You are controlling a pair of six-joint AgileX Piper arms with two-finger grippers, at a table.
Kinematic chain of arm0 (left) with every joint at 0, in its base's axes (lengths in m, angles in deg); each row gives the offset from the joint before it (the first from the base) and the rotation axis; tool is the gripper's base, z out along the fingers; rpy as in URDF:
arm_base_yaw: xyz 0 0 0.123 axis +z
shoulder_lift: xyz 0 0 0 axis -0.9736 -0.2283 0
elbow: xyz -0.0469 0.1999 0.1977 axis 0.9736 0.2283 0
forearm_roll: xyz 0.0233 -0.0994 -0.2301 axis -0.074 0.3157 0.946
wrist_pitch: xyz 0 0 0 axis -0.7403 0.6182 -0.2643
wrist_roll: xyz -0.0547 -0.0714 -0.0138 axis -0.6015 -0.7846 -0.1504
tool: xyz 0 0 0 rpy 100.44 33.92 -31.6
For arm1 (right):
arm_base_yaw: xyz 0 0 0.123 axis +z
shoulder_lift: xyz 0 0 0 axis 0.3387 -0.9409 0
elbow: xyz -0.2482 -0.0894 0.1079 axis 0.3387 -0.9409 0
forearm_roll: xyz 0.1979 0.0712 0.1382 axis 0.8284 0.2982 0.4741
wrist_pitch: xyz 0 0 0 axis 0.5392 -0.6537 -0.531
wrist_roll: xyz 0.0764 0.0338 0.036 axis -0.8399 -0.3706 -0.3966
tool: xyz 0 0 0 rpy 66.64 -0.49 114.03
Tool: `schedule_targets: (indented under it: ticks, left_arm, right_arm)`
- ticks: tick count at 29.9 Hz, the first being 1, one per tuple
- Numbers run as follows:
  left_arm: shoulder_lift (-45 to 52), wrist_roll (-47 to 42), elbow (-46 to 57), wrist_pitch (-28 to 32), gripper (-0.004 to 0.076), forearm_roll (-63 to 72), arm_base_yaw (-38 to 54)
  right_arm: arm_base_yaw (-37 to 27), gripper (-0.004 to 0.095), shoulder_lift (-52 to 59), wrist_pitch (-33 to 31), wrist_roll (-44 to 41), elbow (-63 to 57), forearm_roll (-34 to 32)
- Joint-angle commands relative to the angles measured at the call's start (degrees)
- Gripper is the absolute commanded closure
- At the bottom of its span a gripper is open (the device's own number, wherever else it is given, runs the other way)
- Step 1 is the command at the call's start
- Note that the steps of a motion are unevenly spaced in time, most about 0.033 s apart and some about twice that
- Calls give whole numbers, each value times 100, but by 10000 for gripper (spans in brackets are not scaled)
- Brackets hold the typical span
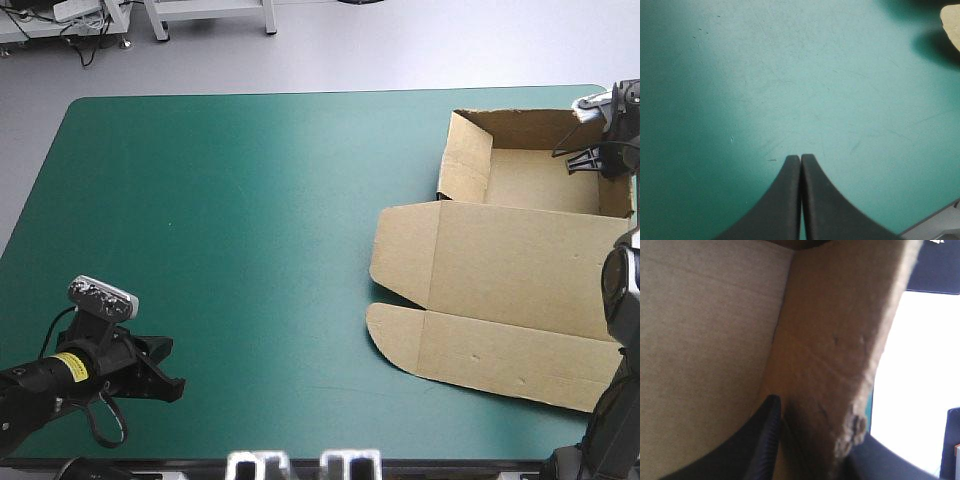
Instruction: Fold the box
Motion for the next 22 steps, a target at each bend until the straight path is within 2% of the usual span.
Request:
schedule_targets:
  ticks: [1, 5, 11, 17, 20, 22]
  left_arm:
    - [-11, -28, -134, 291, 734, 142, -34]
    - [-11, 33, -134, 291, 734, 142, -34]
    - [-11, 33, -134, 291, 734, 142, -34]
    - [-11, 33, -134, 291, 734, 142, -34]
    - [-11, 44, -134, 313, 734, 142, -34]
    - [-11, 132, -134, 396, 734, 142, -34]
  right_arm:
    - [-21, 508, 310, 115, -8, 157, -330]
    - [-21, 455, 310, 92, -178, 157, -337]
    - [-21, 449, 310, 30, -232, 179, -466]
    - [-6, 460, 342, -536, -265, 872, -381]
    - [32, 547, 548, -512, -734, 1239, 106]
    - [128, 698, 738, -526, -764, 1472, 490]
